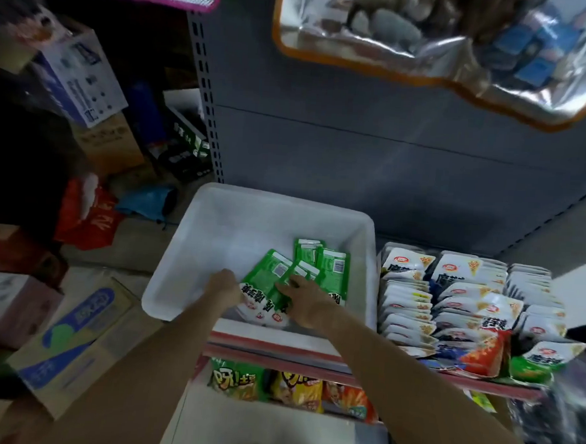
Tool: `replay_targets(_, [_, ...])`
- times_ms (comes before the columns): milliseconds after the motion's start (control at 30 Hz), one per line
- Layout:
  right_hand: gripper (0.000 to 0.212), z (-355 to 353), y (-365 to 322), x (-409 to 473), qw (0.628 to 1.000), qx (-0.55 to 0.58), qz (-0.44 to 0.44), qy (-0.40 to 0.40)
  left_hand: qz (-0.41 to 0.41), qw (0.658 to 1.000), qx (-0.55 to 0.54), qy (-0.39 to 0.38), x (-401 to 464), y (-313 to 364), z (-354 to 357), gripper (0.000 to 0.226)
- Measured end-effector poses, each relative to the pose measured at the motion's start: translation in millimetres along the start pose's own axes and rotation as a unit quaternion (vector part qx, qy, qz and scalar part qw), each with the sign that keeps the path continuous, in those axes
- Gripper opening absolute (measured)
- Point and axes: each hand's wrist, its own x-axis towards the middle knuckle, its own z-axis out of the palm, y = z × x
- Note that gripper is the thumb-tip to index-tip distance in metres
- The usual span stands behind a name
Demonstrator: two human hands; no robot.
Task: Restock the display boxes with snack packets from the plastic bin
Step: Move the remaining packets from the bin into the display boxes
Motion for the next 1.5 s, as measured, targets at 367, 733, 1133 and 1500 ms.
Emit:
replay_targets(367, [0.045, -27, 12, -21, 0.966, 0.108, -0.095, 0.214, 0.058, 0.884, -0.455, -0.086, -57, 15, -41, 0.013])
replay_targets(733, [0.014, -78, 86, -87, 0.823, 0.416, -0.077, 0.379, 0.348, 0.873, -0.336, 0.057, -112, 123, -19, 0.011])
replay_targets(1133, [0.019, -85, 259, -210, 0.727, 0.451, -0.044, 0.516, 0.443, 0.867, -0.229, -0.002, -174, 284, 92, 0.031])
replay_targets(1500, [0.013, -62, 368, -222, 0.732, 0.458, 0.006, 0.504, 0.468, 0.85, 0.233, 0.069, -176, 342, 175, 0.06])
